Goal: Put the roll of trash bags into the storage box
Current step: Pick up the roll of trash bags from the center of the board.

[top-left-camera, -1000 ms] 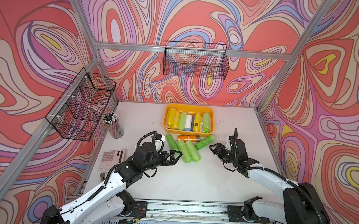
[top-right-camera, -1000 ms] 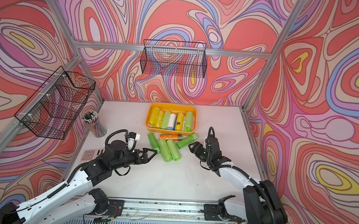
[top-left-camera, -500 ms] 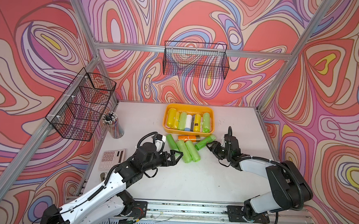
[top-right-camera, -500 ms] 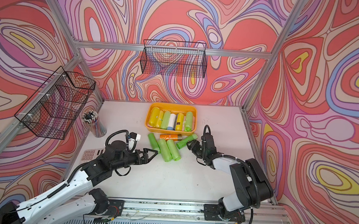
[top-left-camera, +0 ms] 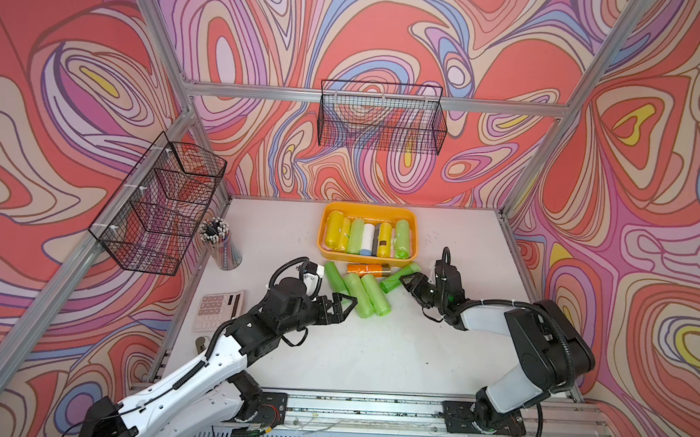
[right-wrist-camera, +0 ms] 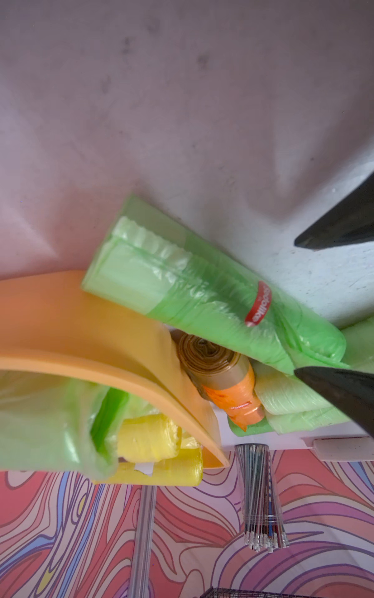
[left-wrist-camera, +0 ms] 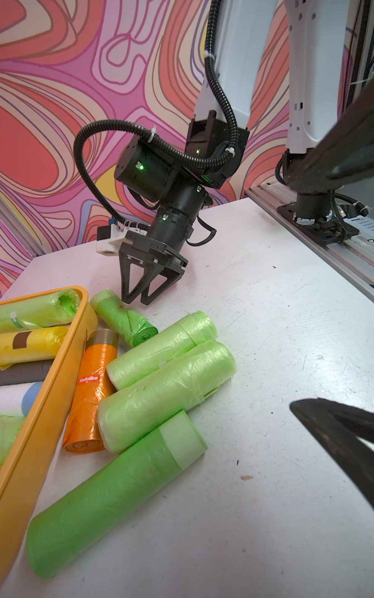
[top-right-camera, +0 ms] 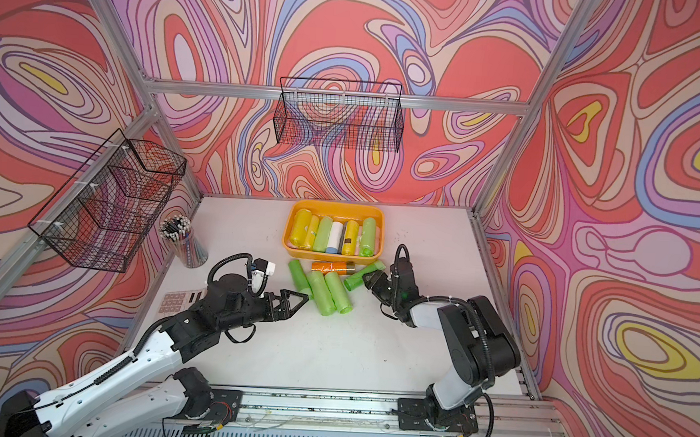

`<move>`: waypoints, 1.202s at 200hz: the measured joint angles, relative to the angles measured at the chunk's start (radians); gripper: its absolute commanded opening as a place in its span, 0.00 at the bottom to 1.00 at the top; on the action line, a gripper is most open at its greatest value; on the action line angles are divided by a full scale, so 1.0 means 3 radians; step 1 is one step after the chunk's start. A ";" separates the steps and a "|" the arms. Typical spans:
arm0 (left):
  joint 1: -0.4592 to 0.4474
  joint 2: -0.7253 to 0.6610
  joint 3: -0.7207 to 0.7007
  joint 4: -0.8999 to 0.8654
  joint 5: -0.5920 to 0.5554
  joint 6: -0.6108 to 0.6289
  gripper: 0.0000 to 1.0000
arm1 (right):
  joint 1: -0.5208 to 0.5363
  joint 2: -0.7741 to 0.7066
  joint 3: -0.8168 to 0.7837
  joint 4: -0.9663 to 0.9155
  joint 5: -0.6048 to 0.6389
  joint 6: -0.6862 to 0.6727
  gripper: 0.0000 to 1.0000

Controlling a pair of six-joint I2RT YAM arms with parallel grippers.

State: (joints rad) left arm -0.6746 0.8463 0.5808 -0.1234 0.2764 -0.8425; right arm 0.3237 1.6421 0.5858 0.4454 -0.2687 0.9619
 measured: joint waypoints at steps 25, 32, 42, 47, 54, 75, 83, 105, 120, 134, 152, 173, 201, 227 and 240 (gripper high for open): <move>0.0000 -0.0005 0.0000 -0.0006 -0.0017 0.0001 1.00 | 0.0000 0.0106 0.0017 0.0120 0.0024 0.0038 0.58; 0.0000 -0.0005 0.0000 -0.0010 -0.0023 0.0001 1.00 | 0.0000 0.0130 0.0017 0.0139 0.0029 0.0047 0.58; 0.0000 -0.0005 0.0000 -0.0022 -0.0027 0.0001 1.00 | 0.0000 0.0165 0.0017 0.0160 0.0039 0.0067 0.58; 0.0000 -0.0005 0.0000 -0.0024 -0.0028 0.0001 1.00 | 0.0000 0.0186 0.0017 0.0178 0.0046 0.0074 0.58; 0.0000 -0.0005 0.0000 -0.0024 -0.0028 0.0001 1.00 | 0.0000 0.0210 0.0017 0.0202 0.0050 0.0089 0.58; 0.0000 -0.0005 0.0000 -0.0025 -0.0039 0.0001 1.00 | 0.0000 0.0280 0.0020 0.0299 0.0058 0.0135 0.58; 0.0000 -0.0005 0.0000 -0.0025 -0.0041 0.0001 1.00 | 0.0000 0.0299 0.0023 0.0334 0.0058 0.0155 0.58; 0.0000 -0.0004 0.0000 -0.0028 -0.0047 0.0001 1.00 | 0.0000 0.0346 0.0032 0.0408 0.0058 0.0184 0.58; 0.0000 -0.0004 0.0000 -0.0038 -0.0051 0.0003 1.00 | 0.0000 0.0413 0.0072 0.0473 0.0060 0.0203 0.58; 0.0000 -0.0004 0.0000 -0.0048 -0.0052 0.0004 1.00 | 0.0000 0.0472 0.0102 0.0537 0.0058 0.0230 0.59; 0.0000 -0.0004 0.0000 -0.0056 -0.0064 0.0008 1.00 | 0.0000 0.0538 0.0144 0.0603 0.0058 0.0271 0.59; 0.0000 -0.0003 0.0000 -0.0078 -0.0083 0.0015 1.00 | 0.0000 0.0586 0.0175 0.0647 0.0057 0.0318 0.59; 0.0000 -0.0001 0.0000 -0.0136 -0.0113 0.0038 1.00 | 0.0000 0.0599 0.0182 0.0659 0.0071 0.0342 0.59; 0.0000 -0.0001 0.0010 -0.0226 -0.0142 0.0067 1.00 | 0.0004 0.0598 0.0179 0.0631 0.0137 0.0334 0.52; 0.0000 -0.0001 0.0019 -0.0259 -0.0161 0.0078 1.00 | 0.0004 0.0598 0.0179 0.0621 0.0160 0.0323 0.52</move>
State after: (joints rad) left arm -0.6746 0.8459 0.5865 -0.2012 0.2279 -0.8192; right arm 0.3248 1.8214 0.6395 0.6315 -0.2207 1.0588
